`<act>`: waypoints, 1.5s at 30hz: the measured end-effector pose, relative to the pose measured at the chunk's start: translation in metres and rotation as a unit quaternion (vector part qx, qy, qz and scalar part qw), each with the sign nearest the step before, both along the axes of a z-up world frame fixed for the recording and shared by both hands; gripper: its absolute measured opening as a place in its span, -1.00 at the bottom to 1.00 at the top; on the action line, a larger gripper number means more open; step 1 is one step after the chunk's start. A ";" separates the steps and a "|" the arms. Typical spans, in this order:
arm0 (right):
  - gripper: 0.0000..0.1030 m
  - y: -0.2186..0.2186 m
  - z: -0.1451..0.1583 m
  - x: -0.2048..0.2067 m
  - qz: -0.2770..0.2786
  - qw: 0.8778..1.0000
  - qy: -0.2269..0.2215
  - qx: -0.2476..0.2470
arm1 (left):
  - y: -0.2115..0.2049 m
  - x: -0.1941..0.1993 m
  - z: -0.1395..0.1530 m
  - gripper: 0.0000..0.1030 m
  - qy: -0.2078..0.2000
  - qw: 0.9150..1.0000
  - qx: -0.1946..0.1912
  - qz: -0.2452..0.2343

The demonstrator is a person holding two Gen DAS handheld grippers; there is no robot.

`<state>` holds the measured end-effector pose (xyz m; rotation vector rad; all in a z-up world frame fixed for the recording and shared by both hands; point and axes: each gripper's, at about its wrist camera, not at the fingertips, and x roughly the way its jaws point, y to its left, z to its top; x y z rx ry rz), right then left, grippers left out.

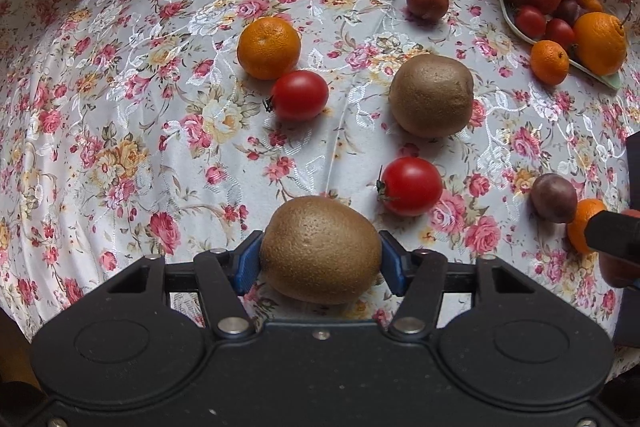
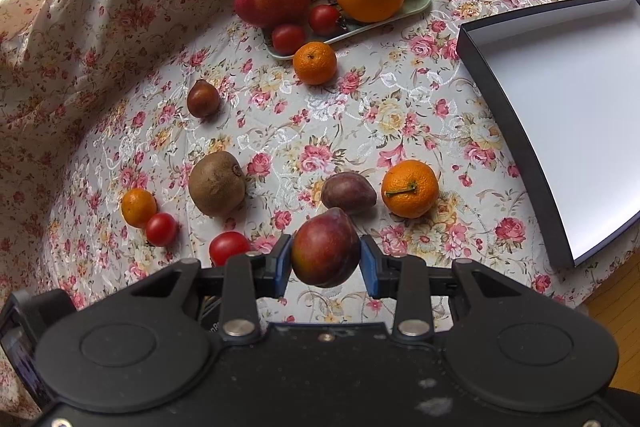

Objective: Organize fruits
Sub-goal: 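Lift the kiwi and red pear and carry both over the white box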

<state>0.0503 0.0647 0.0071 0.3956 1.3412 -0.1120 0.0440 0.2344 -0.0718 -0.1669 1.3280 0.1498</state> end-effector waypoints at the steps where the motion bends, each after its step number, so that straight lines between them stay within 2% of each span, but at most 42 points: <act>1: -0.29 -0.001 0.000 0.000 -0.002 1.000 0.000 0.003 | 0.001 -0.002 0.007 0.21 -0.003 1.000 -0.008 0.006; 4: -0.29 -0.001 0.000 -0.001 -0.010 1.000 0.001 0.001 | 0.004 -0.001 0.032 0.21 -0.023 0.999 -0.016 0.015; 9: -0.29 0.007 -0.004 0.003 -0.011 1.000 0.003 -0.010 | 0.003 0.007 0.080 0.21 -0.071 0.997 0.020 -0.007; 12: -0.29 0.015 -0.008 0.004 -0.003 1.000 0.008 -0.015 | 0.003 0.010 0.096 0.22 -0.092 0.995 0.025 -0.022; 15: -0.29 0.022 -0.014 0.002 0.009 1.000 0.012 -0.018 | 0.004 0.012 0.094 0.22 -0.090 0.995 0.023 -0.020; 17: -0.29 0.025 -0.017 0.002 0.013 1.000 0.018 -0.019 | 0.002 0.012 0.086 0.22 -0.074 0.997 0.020 -0.025; 23: -0.29 0.032 -0.024 0.001 0.016 0.999 0.022 -0.030 | 0.006 0.015 0.078 0.21 -0.035 0.999 -0.019 -0.019; 29: -0.29 0.030 -0.023 0.005 0.004 0.999 0.015 -0.034 | 0.006 0.021 0.090 0.22 -0.052 0.998 -0.022 -0.019; 37: -0.29 0.014 0.002 0.022 -0.017 0.999 -0.012 -0.042 | 0.008 0.030 0.091 0.21 -0.058 0.998 -0.002 -0.006; 45: -0.29 -0.034 0.017 0.039 -0.091 0.995 -0.011 -0.035 | -0.015 0.037 0.092 0.22 -0.059 0.998 -0.003 -0.011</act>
